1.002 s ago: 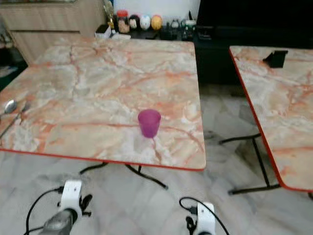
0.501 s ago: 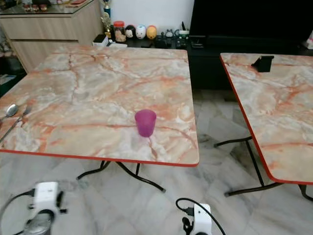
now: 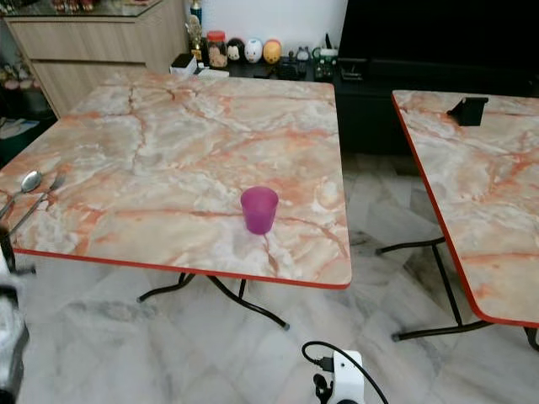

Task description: Setting the table

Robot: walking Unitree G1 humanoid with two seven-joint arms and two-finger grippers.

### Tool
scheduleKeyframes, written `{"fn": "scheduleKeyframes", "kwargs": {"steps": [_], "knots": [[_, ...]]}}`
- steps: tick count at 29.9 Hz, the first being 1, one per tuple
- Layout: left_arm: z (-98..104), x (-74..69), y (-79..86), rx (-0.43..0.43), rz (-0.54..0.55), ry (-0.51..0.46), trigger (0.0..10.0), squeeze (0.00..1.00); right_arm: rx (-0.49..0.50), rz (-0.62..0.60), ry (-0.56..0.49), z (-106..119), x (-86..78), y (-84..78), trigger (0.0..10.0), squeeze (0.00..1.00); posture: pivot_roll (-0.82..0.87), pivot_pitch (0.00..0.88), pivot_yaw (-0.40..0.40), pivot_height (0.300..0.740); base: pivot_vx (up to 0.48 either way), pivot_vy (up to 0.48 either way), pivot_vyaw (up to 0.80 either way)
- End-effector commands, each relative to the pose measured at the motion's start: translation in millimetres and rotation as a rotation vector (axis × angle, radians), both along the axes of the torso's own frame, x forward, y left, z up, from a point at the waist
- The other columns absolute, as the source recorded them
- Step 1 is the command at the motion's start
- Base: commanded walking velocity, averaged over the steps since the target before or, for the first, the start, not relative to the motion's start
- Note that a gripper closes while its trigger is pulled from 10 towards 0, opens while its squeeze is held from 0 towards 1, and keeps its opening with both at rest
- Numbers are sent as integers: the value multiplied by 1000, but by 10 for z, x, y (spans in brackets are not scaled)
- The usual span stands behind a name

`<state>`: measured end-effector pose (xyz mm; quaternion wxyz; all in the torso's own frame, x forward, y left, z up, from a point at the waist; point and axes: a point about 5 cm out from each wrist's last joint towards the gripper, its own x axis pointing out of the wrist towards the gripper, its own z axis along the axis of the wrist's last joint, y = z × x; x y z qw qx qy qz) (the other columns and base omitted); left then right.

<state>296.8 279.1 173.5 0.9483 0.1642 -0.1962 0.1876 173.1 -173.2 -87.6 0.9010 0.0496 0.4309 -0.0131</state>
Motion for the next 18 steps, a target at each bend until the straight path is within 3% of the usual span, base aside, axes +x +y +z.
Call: {"fn": "scheduleKeyframes", "kwargs": {"steps": [1, 2, 5, 8, 13, 18], "knots": [[18, 81, -283, 0, -144, 26, 10000, 0, -2, 4, 13, -7, -8, -8, 10000, 0, 69, 0, -17, 740, 0, 0, 0], [60, 139, -600, -18, -308, 47, 10000, 0, -2, 0, 15, -7, -9, -13, 10000, 0, 66, 0, -18, 740, 0, 0, 0], [13, 156, -863, -62, -440, 92, 10000, 0, -3, -4, 18, -10, -17, -23, 10000, 0, 66, 0, -18, 740, 0, 0, 0], [-98, 129, -1020, -101, -513, 161, 10000, 0, -3, -9, 21, -12, -22, -32, 10000, 0, 63, 0, -10, 740, 0, 0, 0], [-358, 66, -1032, -86, -483, 245, 10000, 0, -2, -11, 25, -17, -31, -31, 10000, 0, 55, 0, -7, 740, 0, 0, 0], [-377, 57, -1012, -94, -482, 250, 10000, 0, -3, -13, 28, -22, -43, -35, 10000, 0, 52, 0, -1, 740, 0, 0, 0]]}}
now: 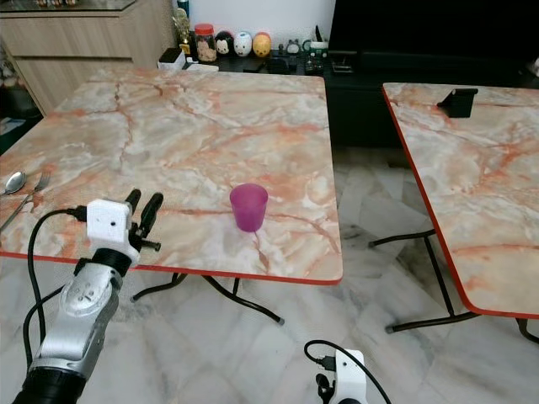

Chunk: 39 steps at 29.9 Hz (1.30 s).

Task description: Setting the table

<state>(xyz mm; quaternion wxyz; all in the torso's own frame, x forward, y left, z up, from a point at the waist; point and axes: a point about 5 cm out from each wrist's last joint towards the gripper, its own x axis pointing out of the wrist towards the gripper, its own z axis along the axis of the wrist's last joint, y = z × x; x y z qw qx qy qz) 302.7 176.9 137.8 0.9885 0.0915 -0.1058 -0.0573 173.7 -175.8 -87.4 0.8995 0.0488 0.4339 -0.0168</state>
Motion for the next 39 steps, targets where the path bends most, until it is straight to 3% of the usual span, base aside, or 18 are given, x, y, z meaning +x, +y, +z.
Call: {"fn": "scheduleKeyframes", "kwargs": {"steps": [1, 8, 25, 39], "knots": [[-23, -3, 20, -7, 6, 10, 10000, 0, 0, -5, 22, -27, -56, -8, 10000, 0, 51, 0, 5, 740, 0, 0, 0], [-25, -48, 35, -7, -3, 48, 10000, 0, -4, 14, 33, -45, -99, 3, 10000, 0, 53, 0, 3, 740, 0, -37, 0], [51, 12, 128, -28, 49, 38, 10000, 0, -18, 20, 16, -16, -46, -53, 10000, 0, 51, 0, -21, 740, 0, -375, 0], [67, 62, 233, -73, 29, 89, 10000, 0, -14, 19, -2, 5, 1, -36, 10000, 0, 55, 0, -19, 740, 0, 0, 0]]}}
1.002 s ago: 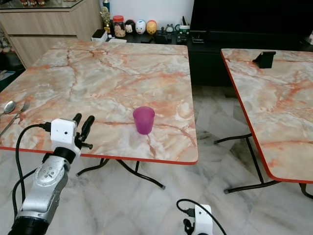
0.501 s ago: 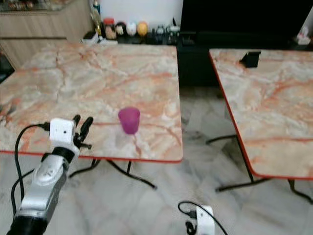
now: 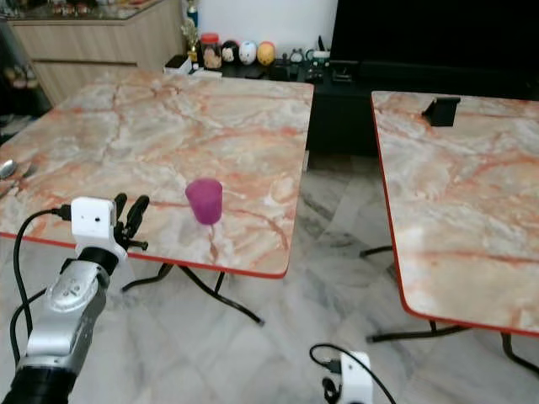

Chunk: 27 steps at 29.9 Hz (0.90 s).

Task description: Setting the table

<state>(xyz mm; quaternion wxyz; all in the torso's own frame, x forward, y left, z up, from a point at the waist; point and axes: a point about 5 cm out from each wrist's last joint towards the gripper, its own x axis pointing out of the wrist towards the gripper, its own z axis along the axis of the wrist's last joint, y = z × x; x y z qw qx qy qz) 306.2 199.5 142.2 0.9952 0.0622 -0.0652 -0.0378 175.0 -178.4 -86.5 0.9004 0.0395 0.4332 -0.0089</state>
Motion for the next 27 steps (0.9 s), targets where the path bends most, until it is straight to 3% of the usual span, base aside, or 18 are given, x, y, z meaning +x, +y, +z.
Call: {"fn": "scheduleKeyframes", "kwargs": {"steps": [1, 17, 27], "knots": [[23, 27, 6, -15, -11, 7, 10000, 0, -4, -3, 1, -3, -11, -10, 10000, 0, 55, 0, -19, 740, 0, 0, 0], [-60, 26, 91, -60, 4, 59, 10000, 0, 3, -14, 9, -15, -35, -7, 10000, 0, 51, 0, -19, 740, 0, 0, 0], [-38, 29, 104, -60, 7, 50, 10000, 0, 9, -15, 17, -18, -31, 8, 10000, 0, 57, 0, -19, 740, 0, 0, -556]]}}
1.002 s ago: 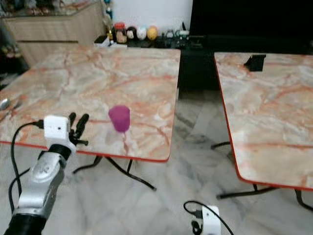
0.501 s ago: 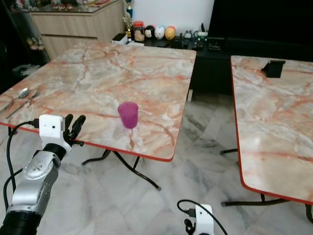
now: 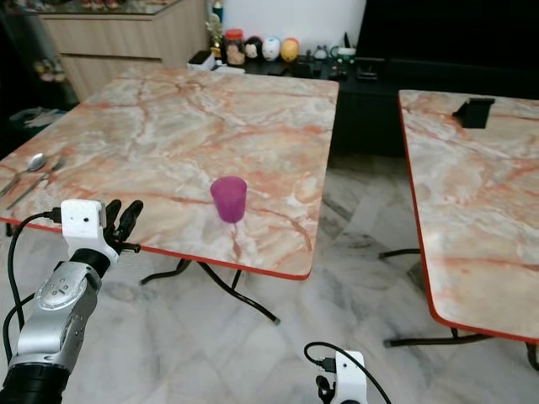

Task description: Setting the table

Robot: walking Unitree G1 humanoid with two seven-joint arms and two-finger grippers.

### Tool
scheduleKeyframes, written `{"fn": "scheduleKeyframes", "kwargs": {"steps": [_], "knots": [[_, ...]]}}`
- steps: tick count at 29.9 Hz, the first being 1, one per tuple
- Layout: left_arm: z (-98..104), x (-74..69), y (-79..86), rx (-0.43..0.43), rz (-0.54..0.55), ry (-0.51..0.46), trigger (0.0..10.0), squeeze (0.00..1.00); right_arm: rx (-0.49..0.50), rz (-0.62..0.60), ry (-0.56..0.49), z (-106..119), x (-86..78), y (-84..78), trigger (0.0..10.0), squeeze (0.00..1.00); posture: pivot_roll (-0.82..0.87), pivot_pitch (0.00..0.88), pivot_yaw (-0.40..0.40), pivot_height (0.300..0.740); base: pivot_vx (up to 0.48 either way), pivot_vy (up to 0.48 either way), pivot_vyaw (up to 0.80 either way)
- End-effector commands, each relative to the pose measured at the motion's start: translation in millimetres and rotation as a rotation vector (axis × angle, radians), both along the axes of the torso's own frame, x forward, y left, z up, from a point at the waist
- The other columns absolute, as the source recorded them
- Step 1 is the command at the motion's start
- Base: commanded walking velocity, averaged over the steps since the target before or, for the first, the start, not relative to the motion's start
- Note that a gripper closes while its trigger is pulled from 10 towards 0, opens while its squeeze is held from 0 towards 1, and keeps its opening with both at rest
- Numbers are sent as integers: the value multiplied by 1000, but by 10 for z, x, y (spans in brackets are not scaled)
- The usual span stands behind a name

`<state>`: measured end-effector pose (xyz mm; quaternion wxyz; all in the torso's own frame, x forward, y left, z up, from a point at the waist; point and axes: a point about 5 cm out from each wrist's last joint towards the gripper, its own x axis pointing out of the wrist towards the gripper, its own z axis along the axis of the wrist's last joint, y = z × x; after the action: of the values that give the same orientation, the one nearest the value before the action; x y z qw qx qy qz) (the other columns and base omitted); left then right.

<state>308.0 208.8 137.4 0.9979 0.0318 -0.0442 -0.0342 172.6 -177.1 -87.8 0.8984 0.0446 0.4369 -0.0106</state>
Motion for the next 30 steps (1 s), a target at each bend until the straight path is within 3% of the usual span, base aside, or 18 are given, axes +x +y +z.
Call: {"fn": "scheduleKeyframes", "kwargs": {"steps": [1, 7, 13, 30], "knots": [[18, 13, 10, -2, 1, 4, 10000, 0, 0, -7, 10, -6, -8, -5, 10000, 0, 57, 0, -19, 740, 0, 0, -550], [44, 21, 7, -13, 6, -7, 10000, 0, -4, -8, 24, -21, -40, -13, 10000, 0, 58, 0, -20, 740, 0, 82, -551], [59, 21, -2, -11, 7, -19, 10000, 0, -4, -9, 36, -34, -67, -13, 10000, 0, 58, 0, -18, 740, 0, 424, -552], [117, 24, -66, -15, -23, -52, 10000, 0, -4, -5, 43, -41, -61, 58, 10000, 0, 60, 0, -19, 740, 0, 0, -551]]}}
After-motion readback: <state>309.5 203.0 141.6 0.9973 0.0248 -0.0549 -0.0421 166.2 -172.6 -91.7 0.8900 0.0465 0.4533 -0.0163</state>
